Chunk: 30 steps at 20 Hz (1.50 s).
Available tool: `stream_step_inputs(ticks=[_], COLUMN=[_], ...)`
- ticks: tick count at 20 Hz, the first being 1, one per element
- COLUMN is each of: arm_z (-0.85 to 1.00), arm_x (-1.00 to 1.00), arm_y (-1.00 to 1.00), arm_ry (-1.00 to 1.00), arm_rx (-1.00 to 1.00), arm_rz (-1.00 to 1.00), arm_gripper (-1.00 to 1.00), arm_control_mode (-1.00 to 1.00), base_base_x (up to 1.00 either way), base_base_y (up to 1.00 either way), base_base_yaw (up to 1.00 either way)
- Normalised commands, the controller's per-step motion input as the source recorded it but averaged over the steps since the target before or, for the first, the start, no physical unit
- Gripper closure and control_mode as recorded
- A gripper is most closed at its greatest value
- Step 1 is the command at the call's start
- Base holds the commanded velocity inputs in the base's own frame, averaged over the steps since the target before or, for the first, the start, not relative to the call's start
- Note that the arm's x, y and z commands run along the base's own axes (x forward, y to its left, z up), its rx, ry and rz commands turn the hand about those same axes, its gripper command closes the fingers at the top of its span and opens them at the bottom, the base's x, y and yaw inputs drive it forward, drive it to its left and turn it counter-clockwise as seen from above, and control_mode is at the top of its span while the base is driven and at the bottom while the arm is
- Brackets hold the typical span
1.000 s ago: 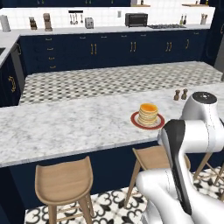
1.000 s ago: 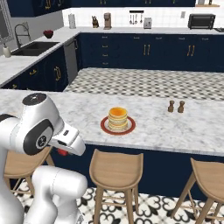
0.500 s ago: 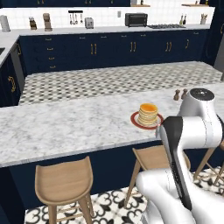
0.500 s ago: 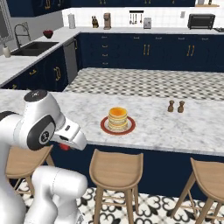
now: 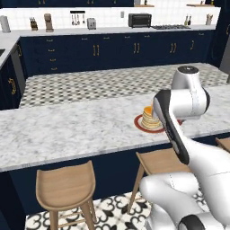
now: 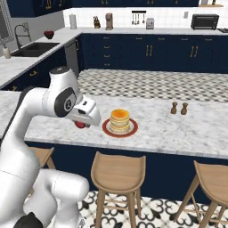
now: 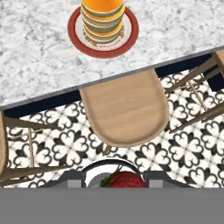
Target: Take the strawberry from the fridge and place it on top of the pancake, located on the dining counter.
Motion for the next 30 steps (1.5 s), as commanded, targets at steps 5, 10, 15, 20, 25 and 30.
stream_step_inputs(ticks=[5,10,15,20,25,30], arm_z=[-0.09,-0.07,-0.22,-0.2,-0.33,-0.37], arm_x=[1.0,1.0,1.0,1.0,1.0,1.0], arm_y=[-0.32,-0.31,-0.3,0.0,-0.18,-0.28], arm_ry=[0.13,0.0,0.06,0.01,0.05,0.11], arm_rx=[0.12,0.05,0.0,-0.05,0.02,0.02], arm_rz=[0.01,0.07,-0.01,-0.12,-0.05,-0.02], arm_gripper=[1.0,1.0,1.0,1.0,1.0,1.0], arm_control_mode=[-1.0,-1.0,-1.0,-1.0,-1.0,-1.0], base_base_x=[0.0,0.0,0.0,0.0,0.0,0.0], base_base_y=[0.0,0.0,0.0,0.0,0.0,0.0], base_base_yaw=[0.0,0.0,0.0,0.0,0.0,0.0])
